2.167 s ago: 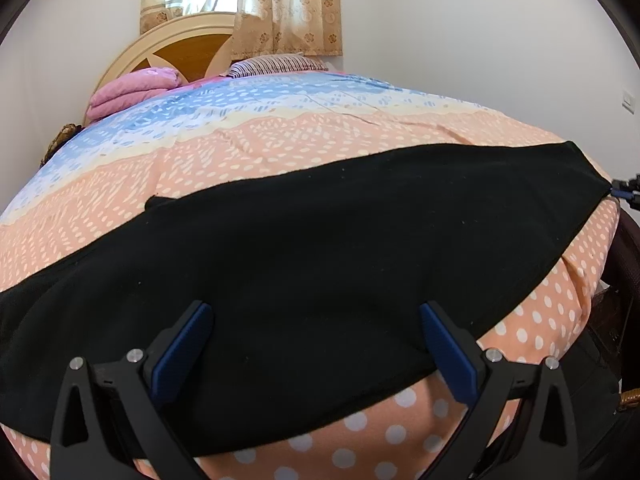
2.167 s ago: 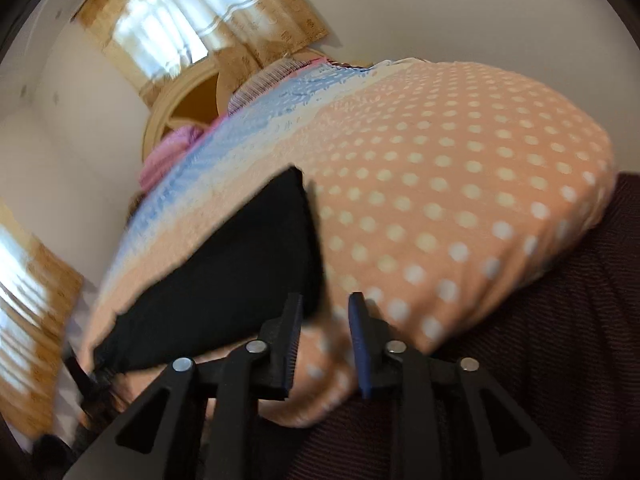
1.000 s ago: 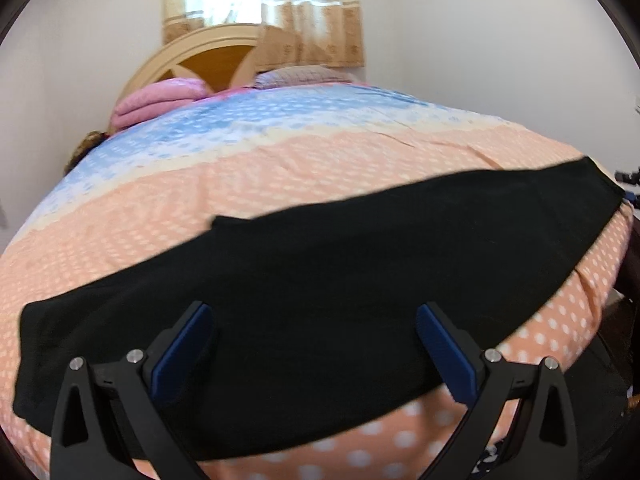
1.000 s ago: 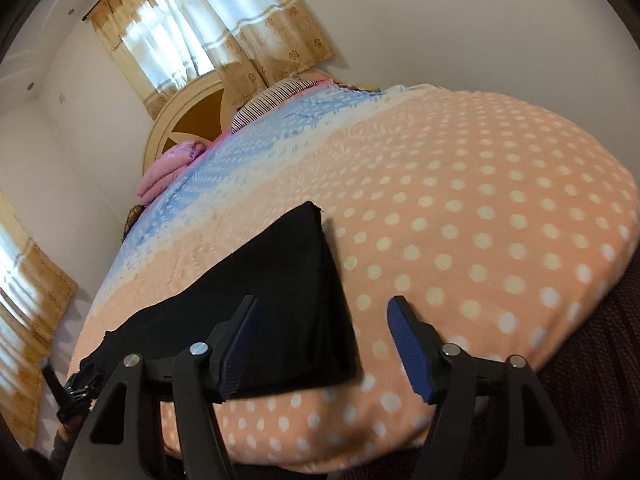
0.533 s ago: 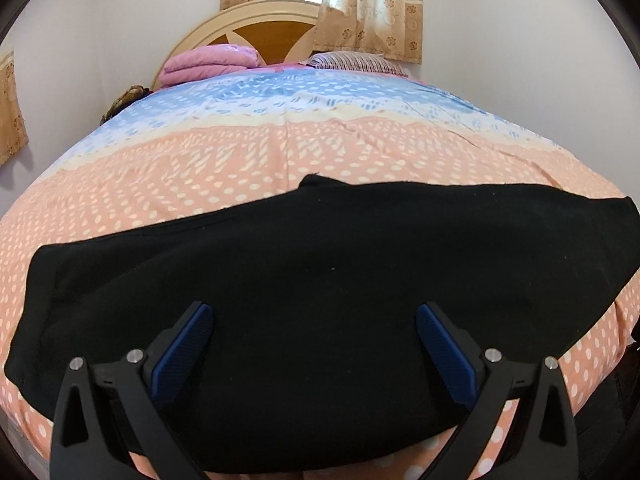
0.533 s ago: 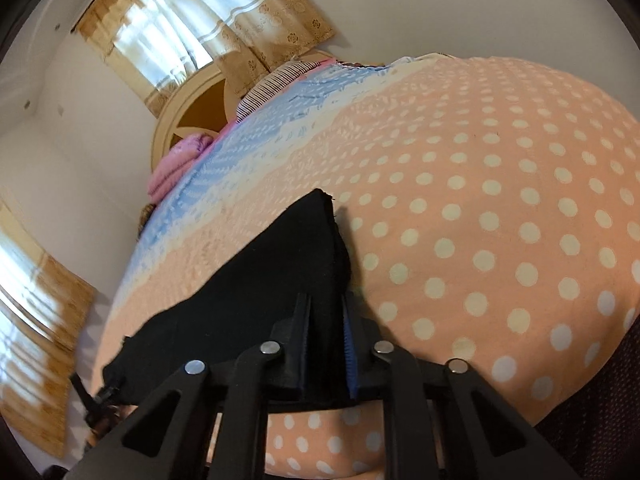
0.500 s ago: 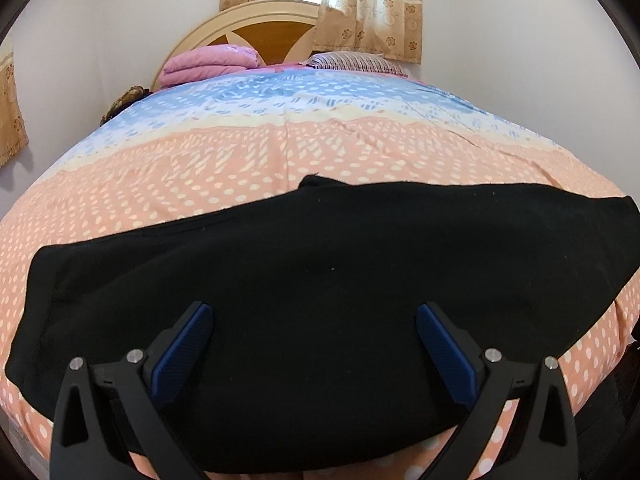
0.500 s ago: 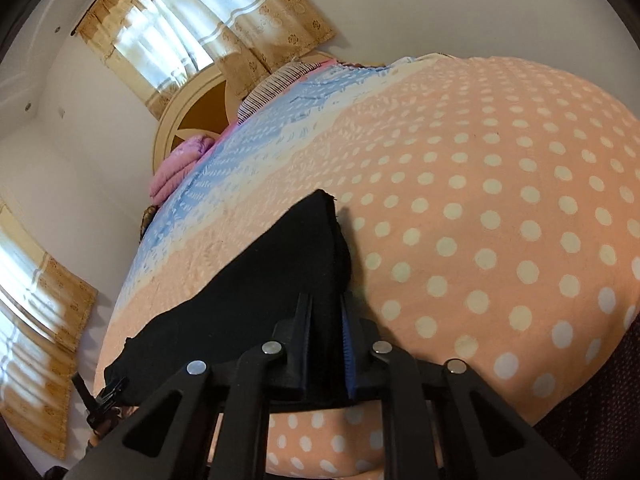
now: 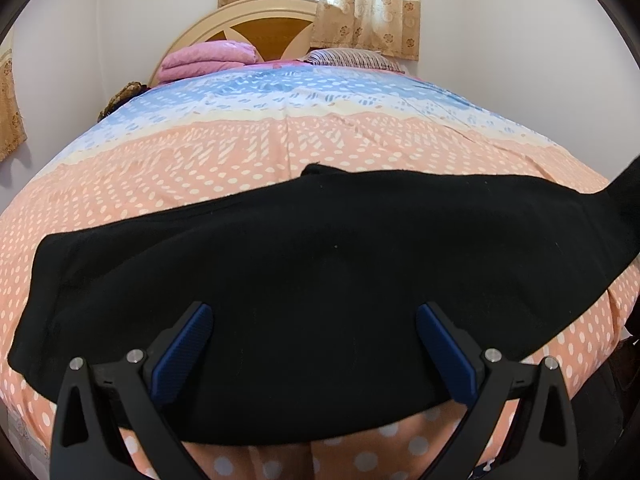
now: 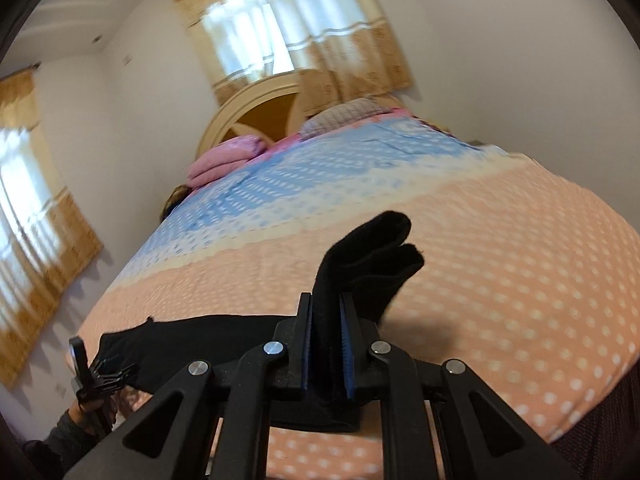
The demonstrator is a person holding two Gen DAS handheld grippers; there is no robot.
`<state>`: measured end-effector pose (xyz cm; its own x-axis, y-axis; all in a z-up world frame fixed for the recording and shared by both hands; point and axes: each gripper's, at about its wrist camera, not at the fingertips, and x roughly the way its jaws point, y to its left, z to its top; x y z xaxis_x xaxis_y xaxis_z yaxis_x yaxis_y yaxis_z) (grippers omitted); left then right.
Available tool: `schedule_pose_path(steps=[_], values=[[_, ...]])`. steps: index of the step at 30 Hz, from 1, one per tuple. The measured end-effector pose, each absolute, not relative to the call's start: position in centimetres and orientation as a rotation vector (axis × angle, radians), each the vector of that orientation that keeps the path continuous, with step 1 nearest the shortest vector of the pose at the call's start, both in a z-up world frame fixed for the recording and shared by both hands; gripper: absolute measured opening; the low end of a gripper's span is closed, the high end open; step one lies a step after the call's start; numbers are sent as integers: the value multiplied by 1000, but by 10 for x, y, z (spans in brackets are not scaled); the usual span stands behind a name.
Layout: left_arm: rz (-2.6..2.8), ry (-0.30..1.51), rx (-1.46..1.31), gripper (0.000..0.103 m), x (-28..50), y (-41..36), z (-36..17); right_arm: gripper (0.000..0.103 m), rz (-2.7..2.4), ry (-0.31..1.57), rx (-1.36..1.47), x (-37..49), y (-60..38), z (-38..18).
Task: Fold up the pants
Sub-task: 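Lift the pants end with the right gripper and fold it toward the left gripper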
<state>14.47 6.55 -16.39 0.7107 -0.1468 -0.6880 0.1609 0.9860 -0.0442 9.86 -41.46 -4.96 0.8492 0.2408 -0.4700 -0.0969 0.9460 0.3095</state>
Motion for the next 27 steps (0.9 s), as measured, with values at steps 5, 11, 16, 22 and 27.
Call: schedule_pose_path(steps=[5,11,16,22,27], values=[[-188,756,-1,103,141,66,-163,12,238,549,213,110,-368,-42],[-216,743,-6,103,135,63,-162,12,314,589,135,126,-308,-45],[-224,737,-23,103,133,67,-160,12,368,618,79,140,-259,-52],[-222,727,-59,103,132,76,-158,12,438,650,31,157,-210,-62],[-223,718,-75,103,130,80,-156,12,485,681,-37,167,-169,-82]])
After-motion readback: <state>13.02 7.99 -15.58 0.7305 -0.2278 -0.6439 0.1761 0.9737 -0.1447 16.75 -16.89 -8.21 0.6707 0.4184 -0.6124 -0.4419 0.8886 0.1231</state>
